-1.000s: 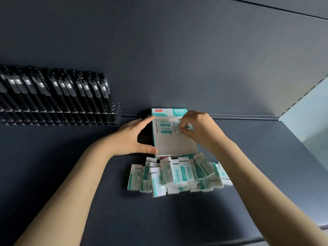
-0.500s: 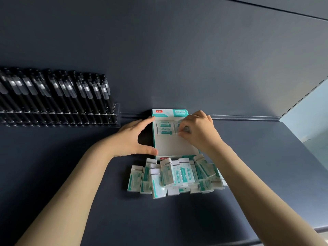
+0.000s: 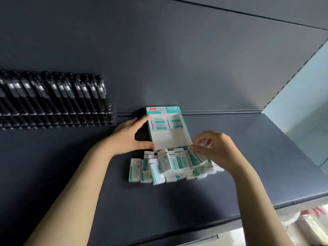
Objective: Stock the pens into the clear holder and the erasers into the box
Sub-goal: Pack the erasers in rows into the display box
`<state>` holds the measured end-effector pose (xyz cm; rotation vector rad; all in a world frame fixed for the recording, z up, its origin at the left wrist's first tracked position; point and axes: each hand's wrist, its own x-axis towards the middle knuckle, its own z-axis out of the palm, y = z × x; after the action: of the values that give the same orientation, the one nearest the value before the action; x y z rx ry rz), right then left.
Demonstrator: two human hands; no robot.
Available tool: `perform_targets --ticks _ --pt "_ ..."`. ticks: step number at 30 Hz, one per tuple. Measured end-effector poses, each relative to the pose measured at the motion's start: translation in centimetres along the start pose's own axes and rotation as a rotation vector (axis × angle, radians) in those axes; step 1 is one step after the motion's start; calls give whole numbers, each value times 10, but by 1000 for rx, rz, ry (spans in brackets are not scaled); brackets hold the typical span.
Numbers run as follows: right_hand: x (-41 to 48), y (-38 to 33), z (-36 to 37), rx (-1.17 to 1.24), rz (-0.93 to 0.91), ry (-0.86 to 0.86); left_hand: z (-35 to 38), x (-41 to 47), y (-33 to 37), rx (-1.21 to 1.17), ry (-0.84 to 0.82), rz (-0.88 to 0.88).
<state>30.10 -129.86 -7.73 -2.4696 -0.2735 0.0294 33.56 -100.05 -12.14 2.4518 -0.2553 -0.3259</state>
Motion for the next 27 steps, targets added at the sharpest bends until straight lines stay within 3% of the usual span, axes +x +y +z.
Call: perform_targets --ticks 10,18,24,27 --pt "-33 1 3 162 130 52 4 -10 7 -21 112 77" --pt "-35 -2 -4 55 53 -22 6 -17 8 -47 129 79" --pt "-10 -14 -13 323 -8 29 6 -16 8 -50 130 71" --pt "21 -28 -4 263 -43 -80 6 -17 9 -66 129 64"
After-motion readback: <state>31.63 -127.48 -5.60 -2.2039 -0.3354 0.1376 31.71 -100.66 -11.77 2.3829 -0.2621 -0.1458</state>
